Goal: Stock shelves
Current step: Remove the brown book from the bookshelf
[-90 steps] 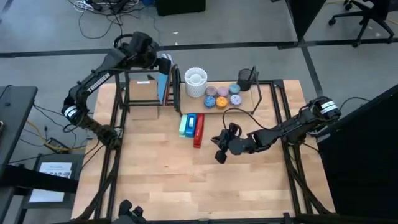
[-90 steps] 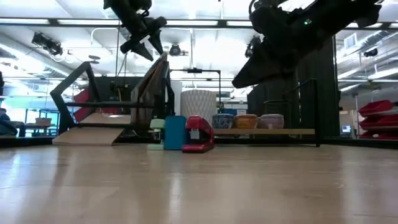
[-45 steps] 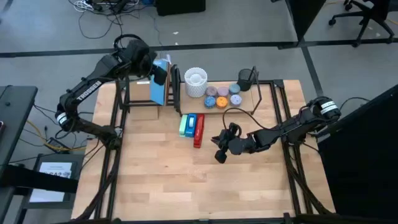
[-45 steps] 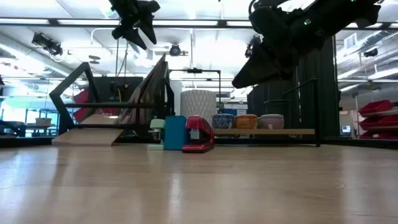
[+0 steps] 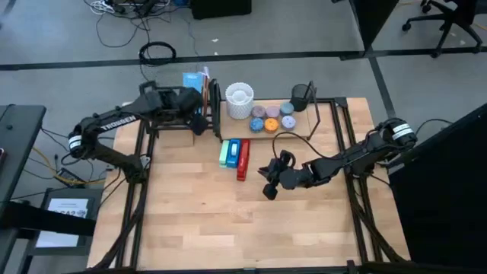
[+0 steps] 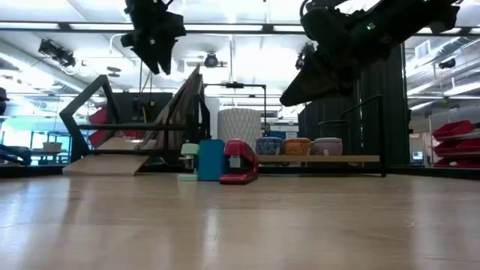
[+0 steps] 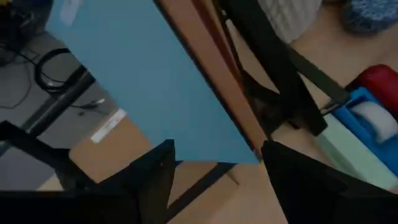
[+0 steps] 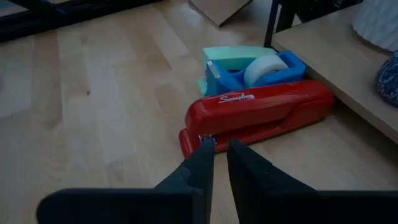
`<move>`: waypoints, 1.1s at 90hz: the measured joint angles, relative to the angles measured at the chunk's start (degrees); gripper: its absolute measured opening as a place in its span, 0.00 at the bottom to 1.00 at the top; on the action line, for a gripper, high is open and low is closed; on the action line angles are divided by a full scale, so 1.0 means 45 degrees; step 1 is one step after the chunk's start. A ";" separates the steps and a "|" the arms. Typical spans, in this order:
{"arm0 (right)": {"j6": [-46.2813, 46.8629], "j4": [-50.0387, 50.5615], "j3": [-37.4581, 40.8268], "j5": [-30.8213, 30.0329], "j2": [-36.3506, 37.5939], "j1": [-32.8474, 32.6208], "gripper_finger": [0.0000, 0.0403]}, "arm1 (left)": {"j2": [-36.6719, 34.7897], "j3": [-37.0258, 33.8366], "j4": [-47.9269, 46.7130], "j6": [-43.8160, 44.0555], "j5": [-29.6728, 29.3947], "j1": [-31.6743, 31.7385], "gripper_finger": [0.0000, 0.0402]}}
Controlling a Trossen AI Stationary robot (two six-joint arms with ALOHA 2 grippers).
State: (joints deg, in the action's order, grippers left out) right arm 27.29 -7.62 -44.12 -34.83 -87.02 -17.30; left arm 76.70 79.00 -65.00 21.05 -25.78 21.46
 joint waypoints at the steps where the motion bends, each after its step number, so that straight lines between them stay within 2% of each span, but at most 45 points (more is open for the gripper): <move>1: 0.0000 0.0000 0.0000 0.0000 0.0000 0.0000 0.05 | 0.0012 -0.0049 0.0089 0.0051 0.0011 -0.0006 0.56; 36: 0.0013 -0.0003 0.0000 0.0005 0.0000 -0.0058 0.05 | 0.0031 -0.1903 0.3132 0.1081 0.0336 -0.0050 0.56; 62: 0.0034 -0.0043 0.0000 0.0005 0.0000 -0.0058 0.05 | 0.0123 -0.2370 0.3281 0.1186 -0.1555 -0.0056 0.54; 76: 0.0039 -0.0097 0.0000 0.0005 0.0005 -0.0058 0.05 | 0.0128 -0.2375 0.2895 0.1144 -0.2120 -0.0067 0.47; 99: 0.0039 -0.0107 0.0000 0.0005 0.0005 -0.0058 0.05 | 0.0128 -0.2375 0.2290 0.1204 -0.3005 -0.0027 0.28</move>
State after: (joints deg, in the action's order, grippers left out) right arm 27.46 -8.10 -44.12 -34.81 -87.00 -17.56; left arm 77.28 68.31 -54.69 26.47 -39.30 21.34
